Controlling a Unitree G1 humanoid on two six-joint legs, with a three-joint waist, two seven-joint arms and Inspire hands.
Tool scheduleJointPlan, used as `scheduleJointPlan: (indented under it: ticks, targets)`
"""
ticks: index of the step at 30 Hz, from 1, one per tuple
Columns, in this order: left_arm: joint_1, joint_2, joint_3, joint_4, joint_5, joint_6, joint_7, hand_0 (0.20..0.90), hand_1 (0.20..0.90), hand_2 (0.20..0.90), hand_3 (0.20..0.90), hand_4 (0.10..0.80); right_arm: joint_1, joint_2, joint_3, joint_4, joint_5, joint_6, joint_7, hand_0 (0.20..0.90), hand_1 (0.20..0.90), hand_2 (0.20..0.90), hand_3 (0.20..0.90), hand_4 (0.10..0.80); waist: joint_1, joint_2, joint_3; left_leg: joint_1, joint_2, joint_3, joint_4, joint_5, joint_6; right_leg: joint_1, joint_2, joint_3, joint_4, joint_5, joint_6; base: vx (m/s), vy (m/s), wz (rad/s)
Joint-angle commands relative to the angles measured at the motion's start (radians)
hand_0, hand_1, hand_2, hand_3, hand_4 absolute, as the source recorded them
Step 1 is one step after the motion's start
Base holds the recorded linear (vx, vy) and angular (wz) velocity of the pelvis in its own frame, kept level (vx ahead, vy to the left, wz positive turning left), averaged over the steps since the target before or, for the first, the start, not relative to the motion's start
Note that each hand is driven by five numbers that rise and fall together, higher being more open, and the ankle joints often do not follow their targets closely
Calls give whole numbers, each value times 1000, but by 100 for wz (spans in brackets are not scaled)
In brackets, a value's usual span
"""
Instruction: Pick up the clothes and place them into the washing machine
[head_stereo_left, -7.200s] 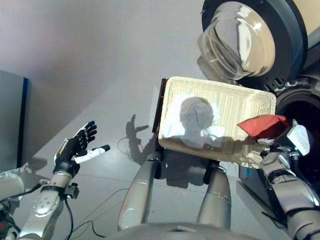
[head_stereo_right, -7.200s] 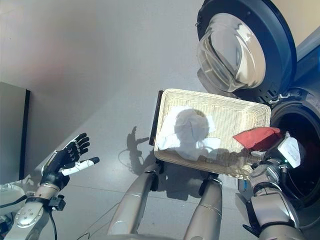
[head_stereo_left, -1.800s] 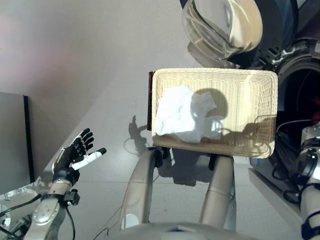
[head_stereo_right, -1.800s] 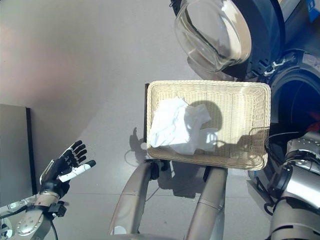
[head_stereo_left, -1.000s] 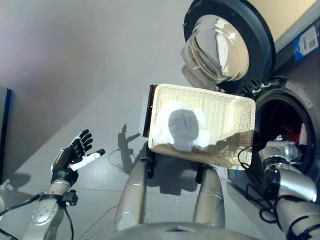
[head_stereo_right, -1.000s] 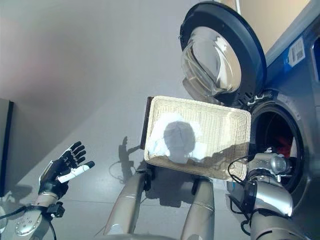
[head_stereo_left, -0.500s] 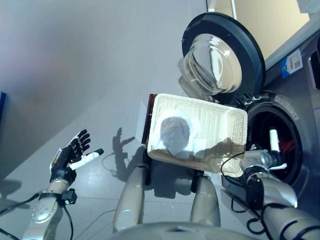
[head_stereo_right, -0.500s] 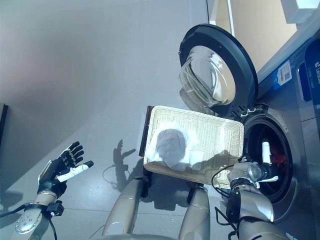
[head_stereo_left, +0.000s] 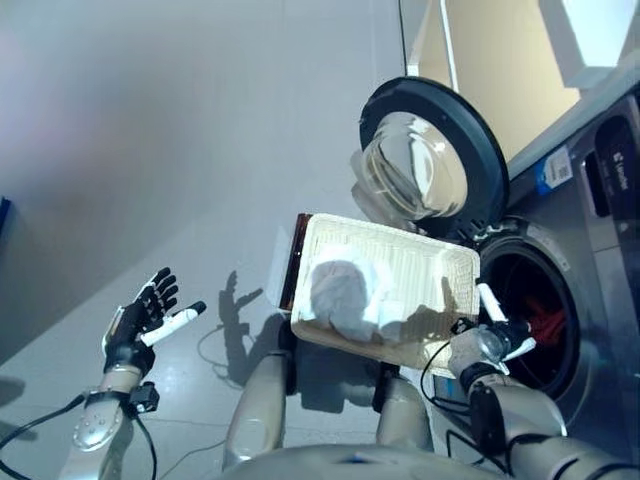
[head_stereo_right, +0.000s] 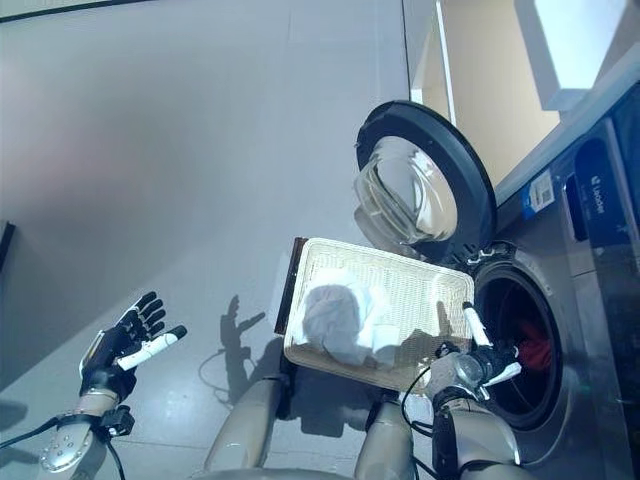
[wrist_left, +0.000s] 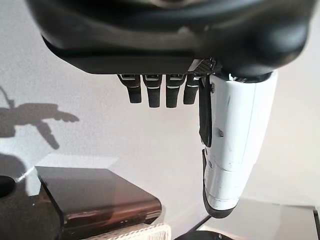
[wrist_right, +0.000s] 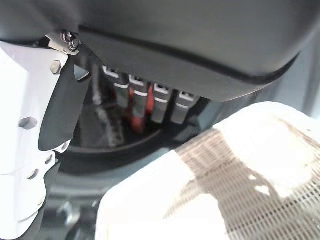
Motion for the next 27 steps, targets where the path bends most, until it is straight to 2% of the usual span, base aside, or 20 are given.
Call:
scheduleJointPlan:
  ticks: [1, 4, 7, 8, 12, 14, 27]
  targets:
    - [15, -13, 88, -21, 49, -83, 46, 900, 900, 900, 900, 800, 97, -10, 25, -89, -75, -32, 25, 900, 900, 900, 900, 800, -4, -25, -41, 44, 23, -36, -128, 90, -62, 64, -32, -32, -65, 38, 19, 115, 0, 6]
    - [5, -41, 87, 24, 74, -76, 54, 900, 900, 900, 900, 800, 141, 9, 22, -98, -70, -32, 56, 900, 900, 900, 900, 800, -9, -36, -47, 97, 29, -37, -148, 87, -65, 119, -26, -46, -85, 36, 24, 134, -12, 5]
    - [3, -55, 89, 55, 92, -72, 60, 900, 900, 900, 900, 800, 174, 22, 66, -113, -117, -17, 77, 900, 900, 900, 900, 800, -12, -44, -48, 134, 33, -38, -161, 84, -67, 156, -22, -55, -96, 35, 26, 93, -9, 0]
    - [5, -63, 93, 74, 124, -67, 64, 900, 900, 900, 900, 800, 200, 27, 121, -133, -204, 6, 85, 900, 900, 900, 900, 800, -11, -52, -52, 156, 38, -38, -168, 81, -67, 180, -15, -61, -103, 32, 27, 95, -4, 2]
    - [8, -76, 103, 101, 156, -71, 74, 900, 900, 900, 900, 800, 230, 32, 178, -174, -313, 27, 83, 900, 900, 900, 900, 800, -10, -64, -58, 199, 42, -35, -195, 82, -69, 224, -1, -72, -128, 33, 30, 96, 1, 3]
    - [6, -83, 103, 121, 199, -74, 93, 900, 900, 900, 900, 800, 253, 27, 236, -197, -435, 50, 69, 900, 900, 900, 900, 800, -2, -77, -70, 224, 45, -38, -211, 80, -69, 253, 5, -83, -145, 35, 34, 107, -8, -1]
    - [72, -78, 128, 106, 267, -74, 73, 900, 900, 900, 900, 800, 278, 51, 437, -210, -780, 124, 94, 900, 900, 900, 900, 800, 50, -142, -116, 292, 47, -42, -279, 76, -62, 332, 22, -130, -205, 58, 51, 68, 0, 7]
